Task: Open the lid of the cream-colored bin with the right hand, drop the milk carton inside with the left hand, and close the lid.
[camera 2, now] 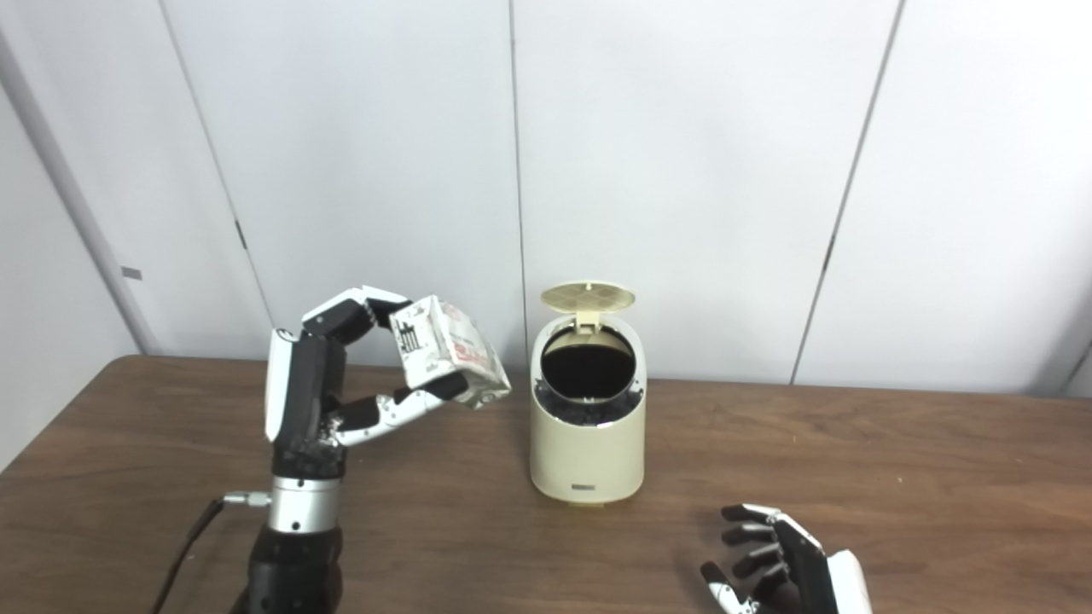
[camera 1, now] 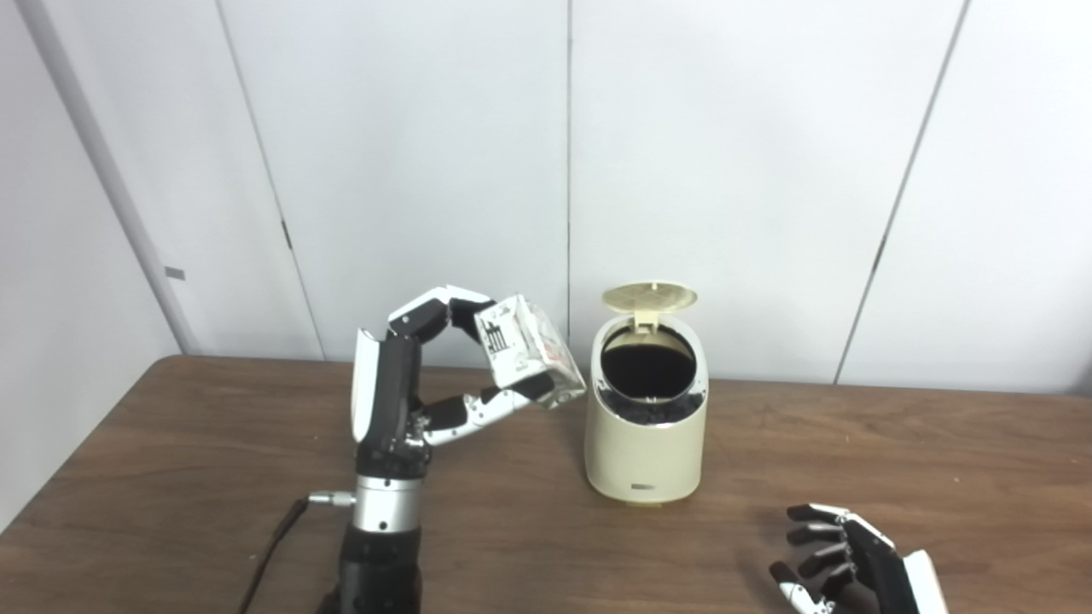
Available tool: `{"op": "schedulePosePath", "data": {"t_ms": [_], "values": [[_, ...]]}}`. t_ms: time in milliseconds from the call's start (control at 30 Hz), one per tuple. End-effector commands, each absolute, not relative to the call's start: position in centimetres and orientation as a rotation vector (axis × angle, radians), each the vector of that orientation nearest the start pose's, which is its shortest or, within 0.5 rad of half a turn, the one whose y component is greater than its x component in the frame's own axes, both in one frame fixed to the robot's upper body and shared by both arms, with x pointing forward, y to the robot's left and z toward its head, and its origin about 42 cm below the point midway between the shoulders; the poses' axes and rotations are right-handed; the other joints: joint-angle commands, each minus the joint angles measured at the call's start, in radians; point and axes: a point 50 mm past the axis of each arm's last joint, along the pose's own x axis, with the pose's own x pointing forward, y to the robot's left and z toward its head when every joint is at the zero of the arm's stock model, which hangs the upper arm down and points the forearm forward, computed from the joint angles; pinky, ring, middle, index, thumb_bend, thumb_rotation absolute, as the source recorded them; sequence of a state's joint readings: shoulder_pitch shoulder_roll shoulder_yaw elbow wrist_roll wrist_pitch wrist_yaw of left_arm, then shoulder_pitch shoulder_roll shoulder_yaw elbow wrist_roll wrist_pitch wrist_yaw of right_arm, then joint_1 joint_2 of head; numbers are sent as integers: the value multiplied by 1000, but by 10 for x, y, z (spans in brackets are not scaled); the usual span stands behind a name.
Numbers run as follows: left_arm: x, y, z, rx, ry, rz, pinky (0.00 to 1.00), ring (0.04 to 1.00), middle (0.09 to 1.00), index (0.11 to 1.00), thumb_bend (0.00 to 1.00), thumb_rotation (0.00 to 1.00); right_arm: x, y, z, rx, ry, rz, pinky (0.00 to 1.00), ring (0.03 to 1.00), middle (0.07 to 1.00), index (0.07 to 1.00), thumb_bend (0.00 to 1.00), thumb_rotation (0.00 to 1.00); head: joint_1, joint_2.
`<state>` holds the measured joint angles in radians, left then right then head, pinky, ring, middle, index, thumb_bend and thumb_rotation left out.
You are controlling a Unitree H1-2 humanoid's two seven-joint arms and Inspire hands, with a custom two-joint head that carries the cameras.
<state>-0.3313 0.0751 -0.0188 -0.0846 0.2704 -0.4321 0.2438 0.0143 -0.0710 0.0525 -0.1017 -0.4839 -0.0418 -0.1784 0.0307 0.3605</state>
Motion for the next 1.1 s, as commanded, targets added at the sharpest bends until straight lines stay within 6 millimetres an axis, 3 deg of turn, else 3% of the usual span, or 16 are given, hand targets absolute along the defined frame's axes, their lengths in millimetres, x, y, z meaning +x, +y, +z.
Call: {"op": "schedulePosePath", "data": {"t_ms": [0, 300, 567, 1067], "values": [[357, 197, 268, 201, -973, 123, 453, 464, 465, 503, 502, 0, 273, -214, 123, -523, -192, -119, 442, 590, 657, 661, 281, 0, -8, 0], [362, 167, 254, 174, -947, 133, 569, 482, 457, 496, 503, 0, 267, -212, 118, -527, -190, -123, 499, 627, 673, 671, 304, 0, -44, 3], [370, 142, 241, 109, -908, 141, 507, 473, 463, 496, 503, 0, 255, -211, 115, -495, -165, -131, 544, 657, 696, 686, 286, 0, -61, 9], [398, 114, 243, 127, -947, 185, 500, 483, 454, 507, 503, 0, 246, -204, 113, -504, -157, -133, 547, 655, 697, 684, 311, 0, -99, 4]]}}
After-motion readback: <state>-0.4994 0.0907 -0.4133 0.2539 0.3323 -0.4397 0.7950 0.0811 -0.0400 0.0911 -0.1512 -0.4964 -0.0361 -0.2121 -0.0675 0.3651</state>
